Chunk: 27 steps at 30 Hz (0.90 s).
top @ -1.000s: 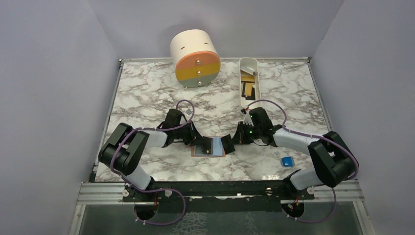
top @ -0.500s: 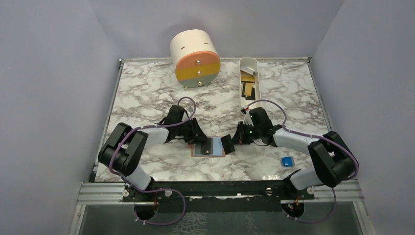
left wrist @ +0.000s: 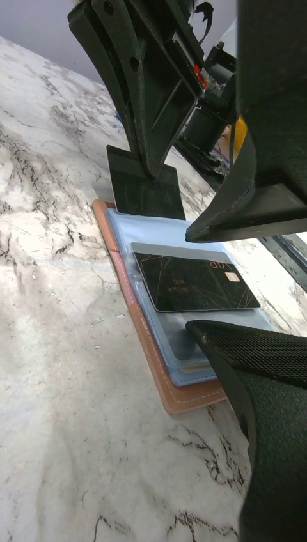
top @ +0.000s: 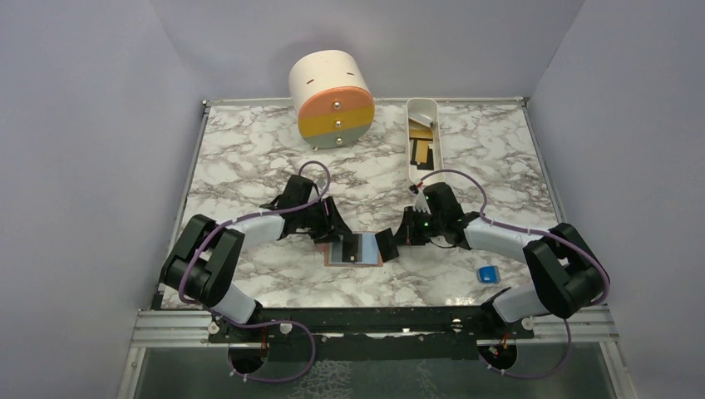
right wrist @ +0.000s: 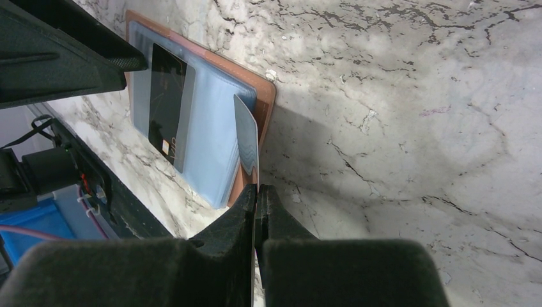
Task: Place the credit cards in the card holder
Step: Insert the credit card into the card holder.
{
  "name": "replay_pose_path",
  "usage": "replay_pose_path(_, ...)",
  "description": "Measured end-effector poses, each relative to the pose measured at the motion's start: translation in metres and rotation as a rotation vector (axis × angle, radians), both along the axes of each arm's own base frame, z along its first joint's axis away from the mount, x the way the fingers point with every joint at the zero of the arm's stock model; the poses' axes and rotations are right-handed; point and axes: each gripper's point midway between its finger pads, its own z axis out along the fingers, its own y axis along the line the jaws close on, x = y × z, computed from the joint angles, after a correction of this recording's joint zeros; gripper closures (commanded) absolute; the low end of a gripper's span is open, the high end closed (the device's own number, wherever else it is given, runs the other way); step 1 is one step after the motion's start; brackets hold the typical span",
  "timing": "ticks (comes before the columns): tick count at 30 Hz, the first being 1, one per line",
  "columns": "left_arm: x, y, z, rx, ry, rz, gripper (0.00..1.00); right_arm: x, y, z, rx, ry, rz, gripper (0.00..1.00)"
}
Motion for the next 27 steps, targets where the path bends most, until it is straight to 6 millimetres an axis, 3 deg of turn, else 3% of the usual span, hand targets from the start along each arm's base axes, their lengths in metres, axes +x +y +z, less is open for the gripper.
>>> replay_pose_path(27,-0.024,-0.037,0.004,-0.076,0.042,-0.022,0.49,-0.002,0.0,-0.001,0.011,0.004,-0.012,0.99)
